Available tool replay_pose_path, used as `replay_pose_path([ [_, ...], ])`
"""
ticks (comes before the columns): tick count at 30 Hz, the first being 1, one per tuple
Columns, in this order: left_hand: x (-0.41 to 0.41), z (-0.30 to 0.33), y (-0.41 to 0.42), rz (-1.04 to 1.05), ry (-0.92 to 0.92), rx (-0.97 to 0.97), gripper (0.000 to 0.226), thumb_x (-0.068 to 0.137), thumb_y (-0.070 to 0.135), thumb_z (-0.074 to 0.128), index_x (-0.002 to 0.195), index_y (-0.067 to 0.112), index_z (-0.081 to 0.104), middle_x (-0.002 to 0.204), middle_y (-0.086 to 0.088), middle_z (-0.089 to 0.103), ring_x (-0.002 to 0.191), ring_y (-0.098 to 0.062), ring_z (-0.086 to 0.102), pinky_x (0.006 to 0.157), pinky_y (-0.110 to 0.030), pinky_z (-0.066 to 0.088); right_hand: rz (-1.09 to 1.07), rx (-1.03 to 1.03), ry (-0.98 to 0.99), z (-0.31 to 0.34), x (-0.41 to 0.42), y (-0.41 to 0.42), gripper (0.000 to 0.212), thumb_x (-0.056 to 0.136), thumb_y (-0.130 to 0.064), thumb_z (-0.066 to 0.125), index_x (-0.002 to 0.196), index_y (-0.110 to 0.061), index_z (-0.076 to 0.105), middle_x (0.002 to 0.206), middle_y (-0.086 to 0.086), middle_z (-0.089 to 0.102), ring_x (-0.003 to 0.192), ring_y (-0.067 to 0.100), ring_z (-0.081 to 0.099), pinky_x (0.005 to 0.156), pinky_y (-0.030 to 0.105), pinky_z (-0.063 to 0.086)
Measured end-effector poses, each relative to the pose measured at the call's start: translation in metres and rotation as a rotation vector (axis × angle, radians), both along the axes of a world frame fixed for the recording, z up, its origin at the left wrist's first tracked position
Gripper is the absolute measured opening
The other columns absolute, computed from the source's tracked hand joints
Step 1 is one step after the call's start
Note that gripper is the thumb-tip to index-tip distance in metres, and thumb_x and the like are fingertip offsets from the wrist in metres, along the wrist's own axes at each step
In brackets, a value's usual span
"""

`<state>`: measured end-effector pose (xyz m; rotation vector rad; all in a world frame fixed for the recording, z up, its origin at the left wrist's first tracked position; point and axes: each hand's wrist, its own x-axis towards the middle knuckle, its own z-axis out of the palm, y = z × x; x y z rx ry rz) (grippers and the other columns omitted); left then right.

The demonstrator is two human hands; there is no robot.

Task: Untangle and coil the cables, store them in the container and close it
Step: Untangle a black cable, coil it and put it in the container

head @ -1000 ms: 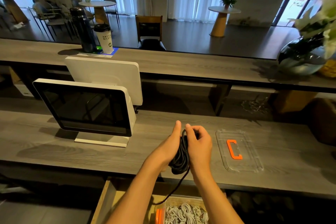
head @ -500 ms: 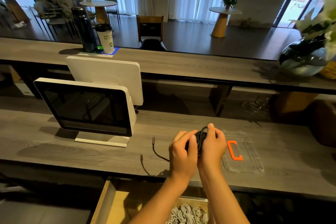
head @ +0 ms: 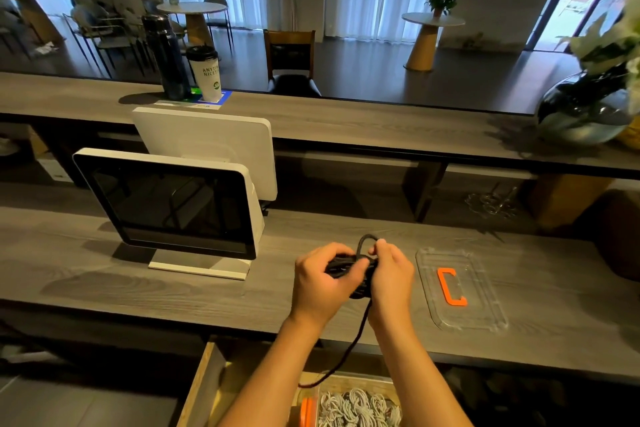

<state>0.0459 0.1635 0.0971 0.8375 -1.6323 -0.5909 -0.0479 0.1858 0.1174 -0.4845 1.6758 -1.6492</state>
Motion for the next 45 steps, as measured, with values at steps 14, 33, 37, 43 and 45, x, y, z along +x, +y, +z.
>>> replay_pose_path([
  [14,0.016,0.03,-0.004,0.07,0.369,0.154,0.034,0.094,0.034,0.049,0.071,0.013,0.061,0.066,0.008,0.064,0.065,-0.006,0.064,0.057,-0.014,0.049,0.459,-0.043,0.204,0.005,-0.022,-0.004,0.027,0.092,-0.002,0.058,0.071,-0.005,0.073,0.05,-0.002,0.053,0.041,0.001,0.034,0.045,0.018,0.028],
  [33,0.024,0.02,-0.03,0.191,-0.051,0.338,0.042,0.103,0.026,0.052,0.062,0.022,0.042,0.058,0.006,0.044,0.054,0.001,0.051,0.048,-0.011,0.038,0.791,-0.258,1.562,0.033,-0.017,0.021,0.027,0.099,-0.04,0.046,0.103,-0.029,0.069,0.089,-0.011,0.066,0.08,0.006,0.053,0.06,0.029,0.05],
  [37,0.025,0.027,-0.03,0.082,-0.058,0.407,0.042,0.104,0.029,0.047,0.063,0.017,0.048,0.059,0.003,0.048,0.054,-0.003,0.049,0.049,-0.016,0.037,0.558,-0.401,1.398,0.018,-0.029,0.015,0.036,0.097,-0.051,0.048,0.1,-0.027,0.074,0.111,-0.009,0.068,0.108,0.008,0.06,0.076,0.025,0.055],
  [43,0.027,0.033,-0.026,-0.098,-0.074,0.416,0.047,0.101,0.03,0.047,0.061,0.006,0.046,0.057,-0.009,0.045,0.053,-0.014,0.046,0.052,-0.037,0.04,0.633,-0.341,0.877,0.024,-0.033,0.019,0.014,0.094,-0.029,0.064,0.095,-0.025,0.078,0.081,-0.016,0.074,0.076,0.002,0.07,0.064,0.018,0.053],
  [45,0.029,0.034,-0.024,-0.159,-0.026,0.398,0.048,0.097,0.036,0.047,0.059,0.005,0.044,0.054,-0.006,0.041,0.052,-0.015,0.042,0.052,-0.035,0.036,0.632,-0.346,0.749,0.027,-0.034,0.019,0.023,0.095,-0.012,0.064,0.08,-0.026,0.076,0.069,-0.01,0.07,0.067,0.006,0.067,0.06,0.021,0.051],
])
